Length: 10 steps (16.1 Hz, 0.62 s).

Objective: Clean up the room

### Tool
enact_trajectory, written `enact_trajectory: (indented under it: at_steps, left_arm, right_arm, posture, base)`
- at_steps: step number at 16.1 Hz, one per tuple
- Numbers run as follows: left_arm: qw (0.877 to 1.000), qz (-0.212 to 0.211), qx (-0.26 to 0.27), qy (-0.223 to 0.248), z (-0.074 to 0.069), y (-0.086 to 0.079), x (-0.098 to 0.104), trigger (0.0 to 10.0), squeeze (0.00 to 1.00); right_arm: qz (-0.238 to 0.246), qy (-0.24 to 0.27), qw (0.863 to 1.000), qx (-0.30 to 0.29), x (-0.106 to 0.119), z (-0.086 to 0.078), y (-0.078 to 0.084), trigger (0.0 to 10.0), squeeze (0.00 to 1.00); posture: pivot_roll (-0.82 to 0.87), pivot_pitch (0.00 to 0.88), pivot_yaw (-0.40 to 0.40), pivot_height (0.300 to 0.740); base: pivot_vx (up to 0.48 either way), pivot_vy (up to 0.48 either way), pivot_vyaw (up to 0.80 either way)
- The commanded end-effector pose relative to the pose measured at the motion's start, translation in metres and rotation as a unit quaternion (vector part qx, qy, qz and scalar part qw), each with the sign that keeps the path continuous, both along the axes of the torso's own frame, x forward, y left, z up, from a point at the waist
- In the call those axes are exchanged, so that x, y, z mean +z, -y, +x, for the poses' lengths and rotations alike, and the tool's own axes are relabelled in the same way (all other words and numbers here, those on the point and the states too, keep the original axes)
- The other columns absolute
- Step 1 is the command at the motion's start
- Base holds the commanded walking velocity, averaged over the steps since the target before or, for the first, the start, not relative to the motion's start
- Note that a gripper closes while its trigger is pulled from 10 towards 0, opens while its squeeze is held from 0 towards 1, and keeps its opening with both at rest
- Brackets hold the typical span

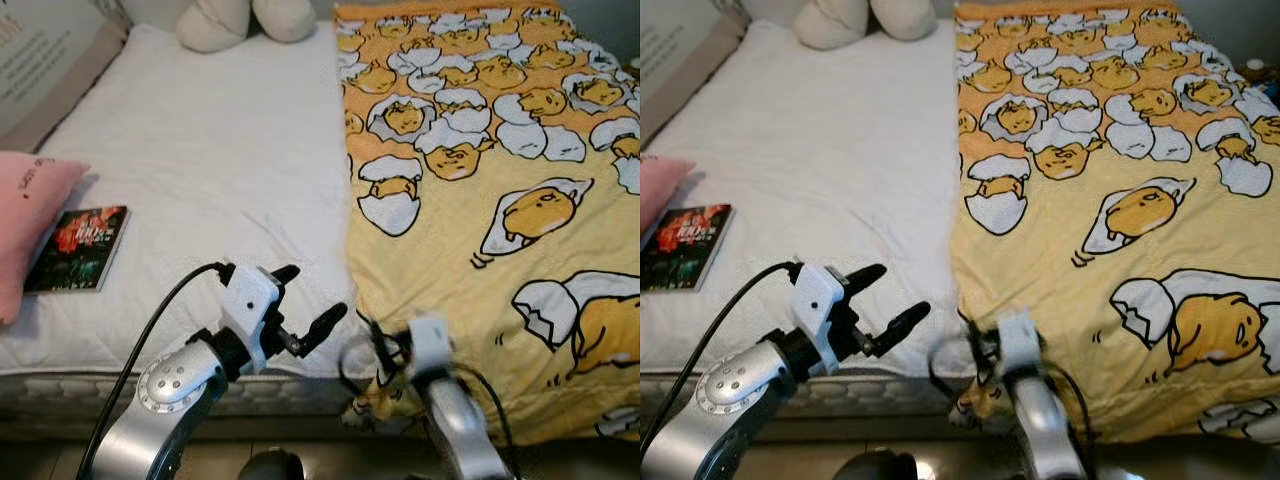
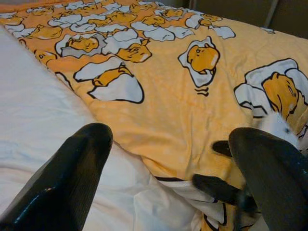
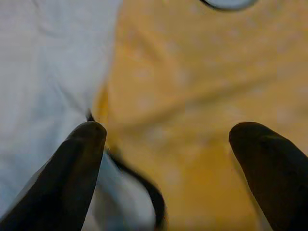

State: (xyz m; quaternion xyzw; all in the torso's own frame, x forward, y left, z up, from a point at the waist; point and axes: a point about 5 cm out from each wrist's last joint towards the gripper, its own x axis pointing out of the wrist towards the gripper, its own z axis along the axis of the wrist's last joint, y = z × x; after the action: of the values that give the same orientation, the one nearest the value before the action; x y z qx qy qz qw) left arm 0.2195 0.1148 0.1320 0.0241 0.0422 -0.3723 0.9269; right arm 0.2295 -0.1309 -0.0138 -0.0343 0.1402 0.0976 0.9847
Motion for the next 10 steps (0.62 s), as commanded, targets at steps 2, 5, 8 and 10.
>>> enact_trajectory:
  at_steps: [2, 5, 8, 10]
  left_arm:
    - [1.0, 0.009, 0.009, 0.001, -0.002, -0.007, 0.002, 10.0, 0.0]
    - [1.0, 0.017, -0.002, -0.002, -0.003, -0.009, 0.002, 10.0, 0.0]
    - [1.0, 0.022, -0.01, -0.002, -0.002, -0.009, 0.003, 10.0, 0.0]
    - [1.0, 0.028, -0.011, 0.0, 0.001, -0.011, 0.004, 10.0, 0.0]
  right_arm:
    - [-0.013, -0.012, 1.0, -0.009, -0.008, -0.011, 0.004, 10.0, 0.0]
    - [0.002, -0.109, 0.994, 0.009, -0.035, -0.023, -0.003, 10.0, 0.0]
    - [-0.001, -0.147, 0.989, -0.002, -0.041, -0.018, -0.002, 10.0, 0.0]
    - [0.009, -0.197, 0.98, 0.013, -0.048, -0.017, -0.008, 10.0, 0.0]
  posture:
    - [0.14, 0.089, 0.1, 0.74]
    - [0.15, 0.094, 0.124, 0.74]
    - [0.15, 0.094, 0.142, 0.74]
    - [0.16, 0.089, 0.14, 0.74]
  base:
    - [0.0, 0.0, 0.0]
    - [0.0, 0.0, 0.0]
    - [0.0, 0.0, 0.0]
    - [0.0, 0.0, 0.0]
